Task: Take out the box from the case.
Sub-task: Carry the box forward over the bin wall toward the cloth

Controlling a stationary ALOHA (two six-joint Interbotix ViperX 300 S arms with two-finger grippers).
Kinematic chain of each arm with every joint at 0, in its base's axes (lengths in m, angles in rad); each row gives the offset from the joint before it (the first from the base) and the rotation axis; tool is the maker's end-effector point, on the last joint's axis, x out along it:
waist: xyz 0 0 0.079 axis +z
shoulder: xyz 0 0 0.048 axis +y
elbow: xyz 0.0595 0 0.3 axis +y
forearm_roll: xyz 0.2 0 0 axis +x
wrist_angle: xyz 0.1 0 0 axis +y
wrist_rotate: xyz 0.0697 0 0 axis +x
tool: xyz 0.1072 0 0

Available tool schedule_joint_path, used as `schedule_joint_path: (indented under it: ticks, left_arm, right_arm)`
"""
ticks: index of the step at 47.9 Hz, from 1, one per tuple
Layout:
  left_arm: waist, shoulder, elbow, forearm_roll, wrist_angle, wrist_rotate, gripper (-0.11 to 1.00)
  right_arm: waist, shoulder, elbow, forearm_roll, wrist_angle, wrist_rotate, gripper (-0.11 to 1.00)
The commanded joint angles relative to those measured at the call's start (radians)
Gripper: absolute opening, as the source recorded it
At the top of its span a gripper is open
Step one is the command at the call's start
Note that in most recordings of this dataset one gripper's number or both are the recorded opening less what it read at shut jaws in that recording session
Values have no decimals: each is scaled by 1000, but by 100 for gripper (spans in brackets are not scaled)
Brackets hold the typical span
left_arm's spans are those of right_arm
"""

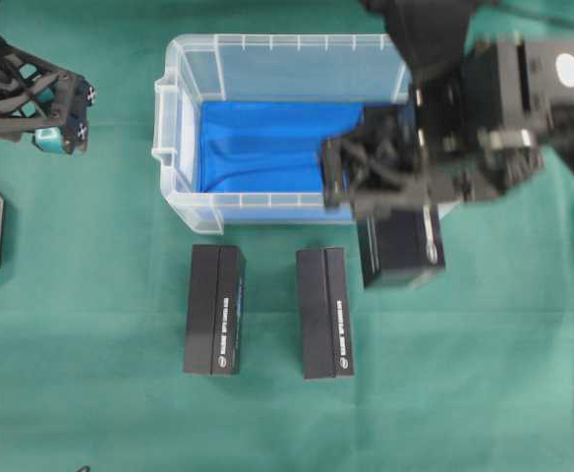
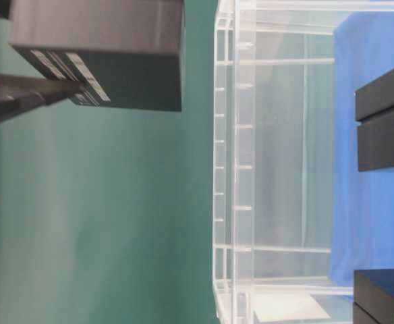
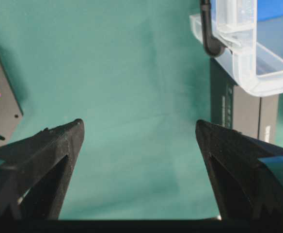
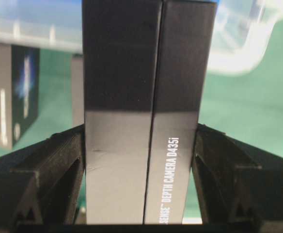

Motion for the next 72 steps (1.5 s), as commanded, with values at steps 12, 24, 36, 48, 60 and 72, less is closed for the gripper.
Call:
schedule_joint_path:
  ticks: [12, 24, 36, 48, 60, 72]
  left_arm:
    - [-11, -11, -18, 3, -3, 2, 97]
    - [-17, -11, -18, 3, -3, 0, 97]
    - [-20, -12, -18, 5, -3, -3, 97]
    - [-41, -11, -17, 5, -3, -12, 97]
    - [-40, -11, -15, 8, -3, -11, 97]
    - [-41, -11, -15, 8, -3, -14, 97]
  right_arm:
    - [140, -31, -28, -3, 3, 144, 65]
    - [196, -28, -28, -11, 38, 198, 65]
    - [201, -21, -17, -41, 69, 198, 65]
    - [221, 6, 31, -37, 60, 219, 65]
    - [230, 18, 164, -37, -18, 232, 65]
    - [233, 18, 295, -35, -193, 235, 65]
